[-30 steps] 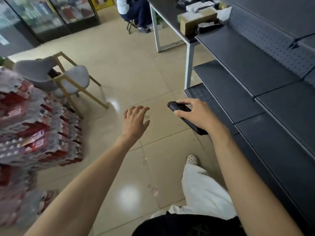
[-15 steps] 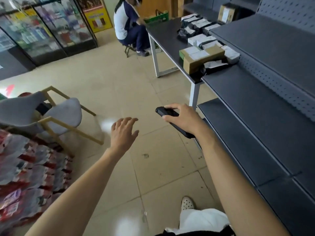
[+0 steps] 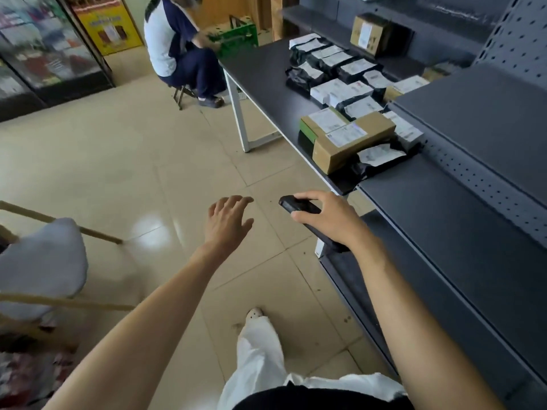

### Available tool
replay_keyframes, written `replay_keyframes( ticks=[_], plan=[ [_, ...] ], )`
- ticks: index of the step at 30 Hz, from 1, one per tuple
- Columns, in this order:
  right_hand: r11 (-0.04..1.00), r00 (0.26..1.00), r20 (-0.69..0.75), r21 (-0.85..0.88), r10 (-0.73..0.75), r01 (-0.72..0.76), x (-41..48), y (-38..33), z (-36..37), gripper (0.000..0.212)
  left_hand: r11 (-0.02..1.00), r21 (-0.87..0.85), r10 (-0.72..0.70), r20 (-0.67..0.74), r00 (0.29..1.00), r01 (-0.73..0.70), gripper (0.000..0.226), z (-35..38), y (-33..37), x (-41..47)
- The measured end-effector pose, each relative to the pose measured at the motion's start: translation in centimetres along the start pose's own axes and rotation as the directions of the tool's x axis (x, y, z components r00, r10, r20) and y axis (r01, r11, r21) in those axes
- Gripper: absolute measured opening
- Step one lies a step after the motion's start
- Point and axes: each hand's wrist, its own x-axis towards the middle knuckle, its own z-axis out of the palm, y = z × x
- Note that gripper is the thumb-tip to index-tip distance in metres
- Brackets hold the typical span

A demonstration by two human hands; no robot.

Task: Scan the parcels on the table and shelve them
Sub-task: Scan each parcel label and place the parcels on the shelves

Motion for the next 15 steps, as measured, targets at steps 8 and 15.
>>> replay_keyframes(
  ticks=[8,15],
  plan=[
    [0.992,0.986,-0.121,0.067,0.111,-0.103,17.7,-4.7,-1.2,0.047,0.989,-0.007,0.147,0.019,0.989,-0.147,0.052,-2.2,-6.6,21.4],
    [0.961,0.962,-0.112,0.148,0.25,-0.233,28.2,-1.4,-2.7,0.051,0.953,-0.011,0.299,0.162,0.94,-0.302,0.053,1.2,-4.3,35.2]
  ],
)
